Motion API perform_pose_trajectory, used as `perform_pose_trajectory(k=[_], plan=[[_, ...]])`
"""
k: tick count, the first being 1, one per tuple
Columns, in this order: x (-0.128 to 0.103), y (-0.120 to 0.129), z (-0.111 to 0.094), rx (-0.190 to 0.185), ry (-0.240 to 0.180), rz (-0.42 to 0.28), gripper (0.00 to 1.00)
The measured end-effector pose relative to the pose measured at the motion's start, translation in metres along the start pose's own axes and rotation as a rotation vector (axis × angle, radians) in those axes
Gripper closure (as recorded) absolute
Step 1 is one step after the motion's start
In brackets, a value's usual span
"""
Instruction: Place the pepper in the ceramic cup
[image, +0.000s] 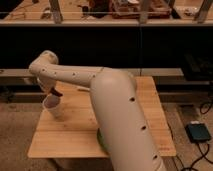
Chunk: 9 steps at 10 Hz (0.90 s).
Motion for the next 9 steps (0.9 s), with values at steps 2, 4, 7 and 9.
perform_pose_trajectory(k=[2,4,7,9], plan=[[0.002,-0.006,-0.007,-0.013,0.011,-0.014,1.00],[-0.003,-0.004,-0.010,-0.020,0.018,-0.009,1.00],[-0.007,-0.003,-0.015,0.058,0.053,0.008,1.00],[-0.007,-0.007,-0.018,0.104,0.060,0.015,1.00]])
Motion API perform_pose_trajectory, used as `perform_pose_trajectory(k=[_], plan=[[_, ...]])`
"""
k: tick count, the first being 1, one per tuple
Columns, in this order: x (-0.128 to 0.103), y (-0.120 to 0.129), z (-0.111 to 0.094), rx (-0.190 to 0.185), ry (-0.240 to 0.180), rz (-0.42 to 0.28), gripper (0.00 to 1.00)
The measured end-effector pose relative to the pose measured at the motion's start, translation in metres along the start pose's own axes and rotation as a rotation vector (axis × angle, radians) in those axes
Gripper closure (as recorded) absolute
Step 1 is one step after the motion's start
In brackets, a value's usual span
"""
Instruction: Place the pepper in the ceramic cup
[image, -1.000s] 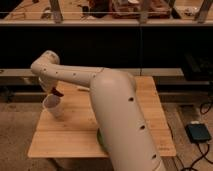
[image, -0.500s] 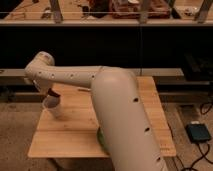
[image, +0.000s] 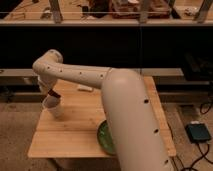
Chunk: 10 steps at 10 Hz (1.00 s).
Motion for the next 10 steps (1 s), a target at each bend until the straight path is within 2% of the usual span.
perform_pose_trajectory(k=[2,5,7,10], plan=[[0.003,-0.013,-0.002,0.016,-0.012,-0.004,1.00],[0.017,-0.044,-0.003,0.090,-0.007,-0.029,1.00],[0.018,-0.040,-0.002,0.124,-0.006,-0.018,1.00],[0.014,-0.028,-0.003,0.137,0.001,0.014,1.00]])
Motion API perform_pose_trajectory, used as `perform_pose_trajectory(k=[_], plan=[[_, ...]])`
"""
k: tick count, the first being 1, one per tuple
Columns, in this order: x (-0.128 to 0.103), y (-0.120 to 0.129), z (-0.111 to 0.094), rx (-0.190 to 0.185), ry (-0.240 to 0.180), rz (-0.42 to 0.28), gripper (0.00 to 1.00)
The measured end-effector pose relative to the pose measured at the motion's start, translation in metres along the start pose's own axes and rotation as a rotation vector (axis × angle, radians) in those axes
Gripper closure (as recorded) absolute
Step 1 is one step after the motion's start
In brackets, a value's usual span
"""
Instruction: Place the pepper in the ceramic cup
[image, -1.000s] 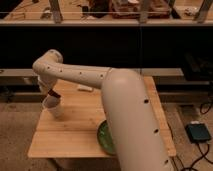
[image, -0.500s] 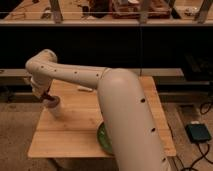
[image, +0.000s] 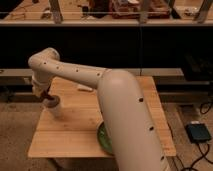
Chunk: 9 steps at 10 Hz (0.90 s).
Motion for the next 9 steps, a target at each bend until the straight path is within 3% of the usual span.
perform_pose_trajectory(k=[2,3,4,5,7,9], plan=[[-0.002,0.004,-0.005,0.027,0.048,0.006,0.93],[-0.004,0.007,-0.008,0.061,0.115,0.005,0.82],[-0.010,0.012,-0.012,0.075,0.149,0.013,0.70],[-0.014,0.013,-0.011,0.068,0.145,0.013,0.63],[-0.022,0.024,0.006,0.053,0.097,0.017,0.41],[-0.023,0.031,0.012,0.059,0.112,0.013,0.23]])
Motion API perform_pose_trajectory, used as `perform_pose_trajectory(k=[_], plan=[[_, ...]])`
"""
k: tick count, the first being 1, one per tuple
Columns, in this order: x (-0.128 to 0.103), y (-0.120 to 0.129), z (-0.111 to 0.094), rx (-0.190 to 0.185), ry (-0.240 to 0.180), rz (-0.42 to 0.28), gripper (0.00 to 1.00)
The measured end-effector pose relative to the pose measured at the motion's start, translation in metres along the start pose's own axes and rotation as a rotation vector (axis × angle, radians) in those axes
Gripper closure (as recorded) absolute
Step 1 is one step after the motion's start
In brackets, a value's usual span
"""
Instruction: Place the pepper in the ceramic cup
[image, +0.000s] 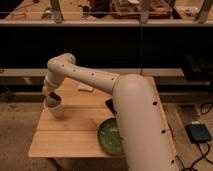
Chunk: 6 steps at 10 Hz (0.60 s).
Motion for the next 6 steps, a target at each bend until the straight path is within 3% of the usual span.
perform_pose_trajectory(k=[6], plan=[[-0.002,0.016,-0.012,0.000,0.000,-0.008,0.20]])
